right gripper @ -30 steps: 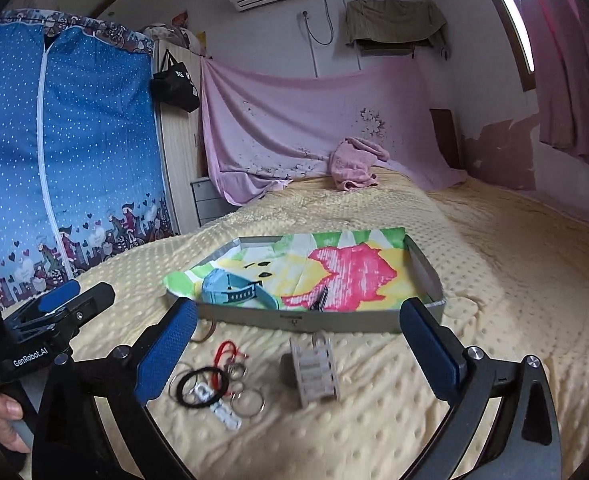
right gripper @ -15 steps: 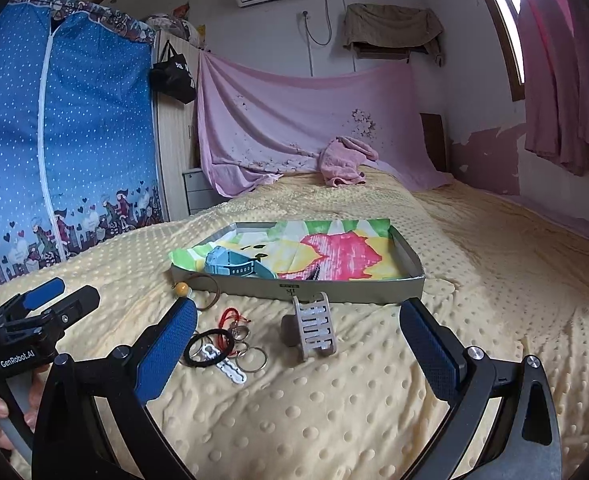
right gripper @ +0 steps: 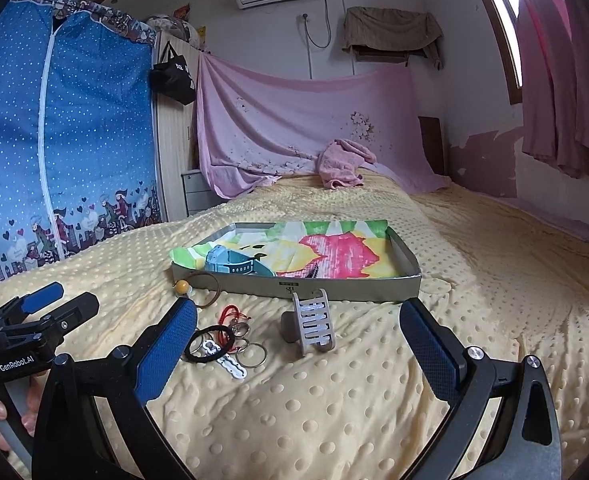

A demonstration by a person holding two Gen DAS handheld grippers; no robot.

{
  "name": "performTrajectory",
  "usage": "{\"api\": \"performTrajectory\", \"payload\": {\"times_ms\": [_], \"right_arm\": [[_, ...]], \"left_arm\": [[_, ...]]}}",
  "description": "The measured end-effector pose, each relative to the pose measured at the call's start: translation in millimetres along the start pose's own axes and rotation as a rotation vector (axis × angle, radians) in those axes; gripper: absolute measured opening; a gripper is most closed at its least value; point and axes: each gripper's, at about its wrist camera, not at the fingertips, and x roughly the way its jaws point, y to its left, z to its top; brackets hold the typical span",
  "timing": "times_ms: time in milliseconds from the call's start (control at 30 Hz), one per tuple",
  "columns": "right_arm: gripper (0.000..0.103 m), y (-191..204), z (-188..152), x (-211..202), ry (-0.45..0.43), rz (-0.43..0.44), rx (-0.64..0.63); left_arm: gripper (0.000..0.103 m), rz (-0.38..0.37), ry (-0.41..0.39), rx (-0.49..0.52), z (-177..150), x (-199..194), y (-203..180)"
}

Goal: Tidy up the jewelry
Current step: 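Withdraw both open tools from the tray, then grasp the silver claw hair clip with the right tool while the left tool grasps a small silver ring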

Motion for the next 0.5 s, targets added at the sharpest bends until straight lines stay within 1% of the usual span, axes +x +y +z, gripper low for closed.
{"api": "performTrajectory", "payload": {"times_ms": [167, 333, 400, 467, 500], "right_arm": [[0.1, -8, 3, 22, 0.072, 0.011, 0.028], [0.099, -15, 0, 46, 0.139, 0.039, 0.043], [0.099, -16, -2, 54, 0.155, 0.047, 0.045], [0.099, -17, -5, 62, 0.176, 0.06, 0.056], [0.097, -18, -6, 65, 0.184, 0.063, 0.06]], "left_arm": [[0.103, -0.024, 0.062, 0.015, 7, 17, -3], [0.103, -0.072, 0.154, 0.007, 5, 38, -4], [0.098, -0.094, 0.181, 0.002, 2, 44, -4], [0.088, -0.112, 0.214, 0.001, -1, 52, -4], [0.086, -0.119, 0.236, -0.002, -2, 57, -4]]}}
